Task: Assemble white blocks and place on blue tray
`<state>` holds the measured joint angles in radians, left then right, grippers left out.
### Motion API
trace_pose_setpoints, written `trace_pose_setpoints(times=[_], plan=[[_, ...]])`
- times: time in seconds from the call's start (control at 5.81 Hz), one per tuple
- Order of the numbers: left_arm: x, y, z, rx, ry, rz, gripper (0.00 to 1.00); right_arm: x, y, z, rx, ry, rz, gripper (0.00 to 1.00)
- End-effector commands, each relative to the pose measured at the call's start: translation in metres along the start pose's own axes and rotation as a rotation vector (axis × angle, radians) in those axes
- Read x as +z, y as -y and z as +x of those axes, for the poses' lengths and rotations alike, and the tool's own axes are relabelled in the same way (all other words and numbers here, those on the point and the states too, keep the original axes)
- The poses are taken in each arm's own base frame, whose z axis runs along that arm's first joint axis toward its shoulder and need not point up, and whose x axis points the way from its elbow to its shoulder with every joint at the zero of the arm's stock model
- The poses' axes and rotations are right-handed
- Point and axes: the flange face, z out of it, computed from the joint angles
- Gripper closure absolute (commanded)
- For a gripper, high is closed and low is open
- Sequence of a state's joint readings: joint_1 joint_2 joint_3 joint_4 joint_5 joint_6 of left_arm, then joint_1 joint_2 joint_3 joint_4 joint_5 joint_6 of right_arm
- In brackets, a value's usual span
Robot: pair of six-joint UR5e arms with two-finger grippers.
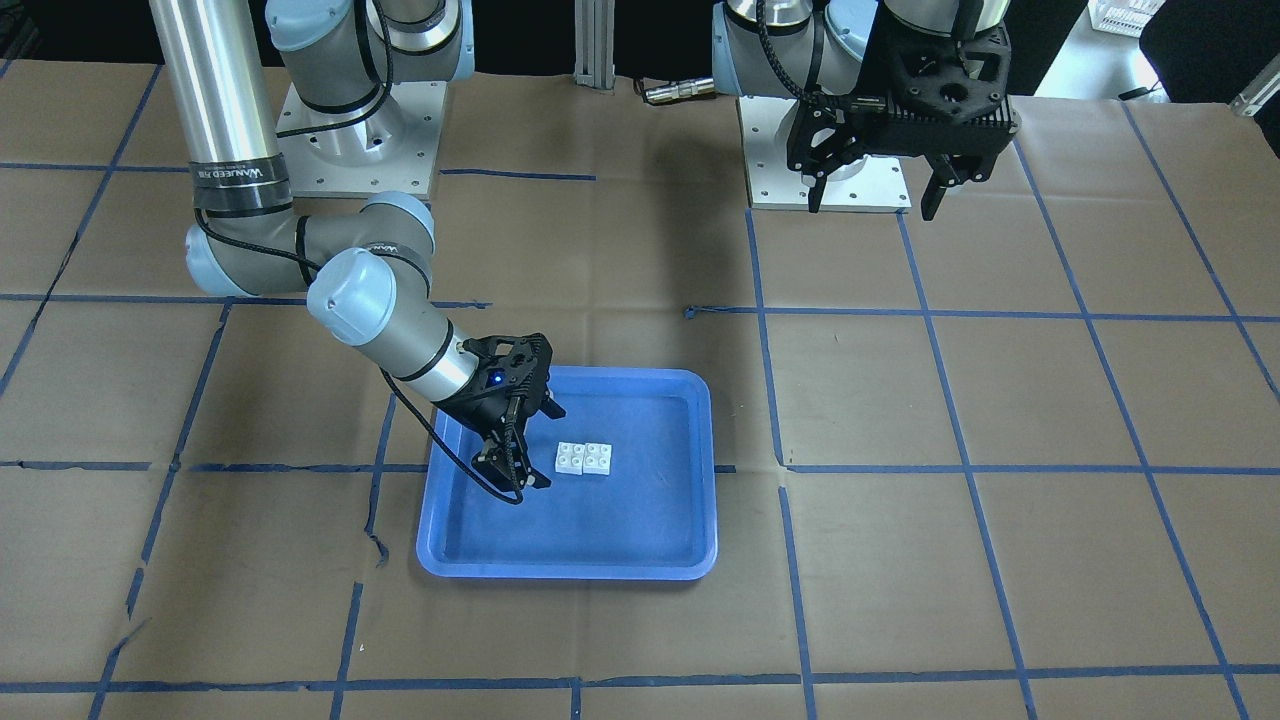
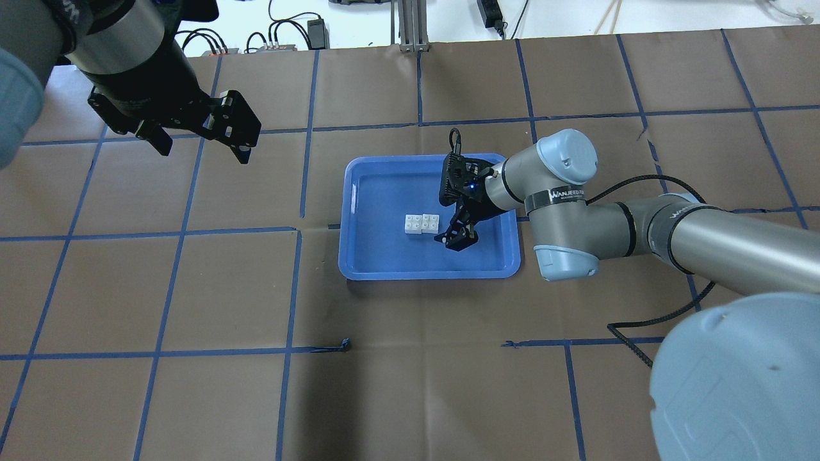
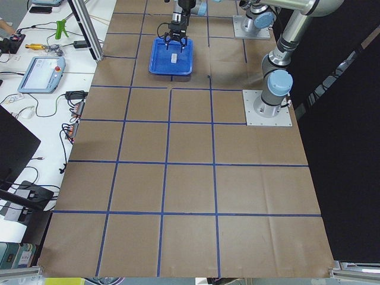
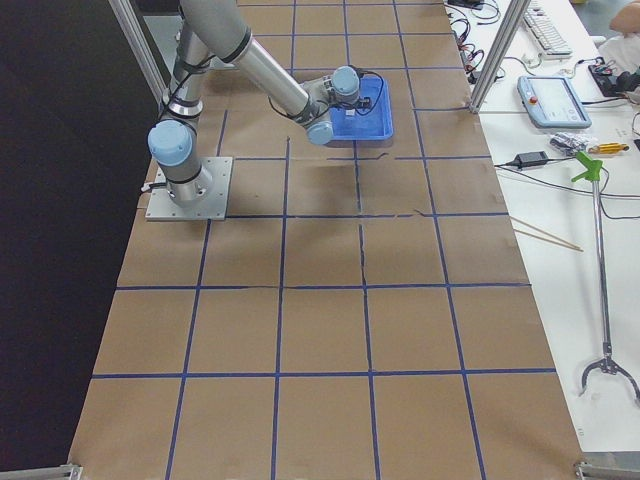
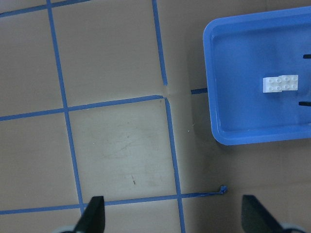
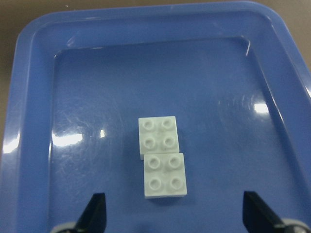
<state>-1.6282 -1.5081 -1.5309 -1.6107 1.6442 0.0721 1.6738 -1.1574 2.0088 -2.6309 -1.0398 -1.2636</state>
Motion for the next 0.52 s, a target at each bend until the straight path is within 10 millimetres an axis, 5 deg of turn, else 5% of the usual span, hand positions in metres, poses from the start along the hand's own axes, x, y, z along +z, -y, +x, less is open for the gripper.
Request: trace_pose_setpoints(times=[0.0,0.34], plan=[[0.000,0.000,0.000,0.001,0.000,0.000,0.01,-0.084,0.032,0.019,0.044,0.000,-0.185,0.00],[0.000,0.000,0.000,0.001,0.000,0.000,0.01,-0.171,0.049,0.043,0.399,-0.059,-0.396,0.00]])
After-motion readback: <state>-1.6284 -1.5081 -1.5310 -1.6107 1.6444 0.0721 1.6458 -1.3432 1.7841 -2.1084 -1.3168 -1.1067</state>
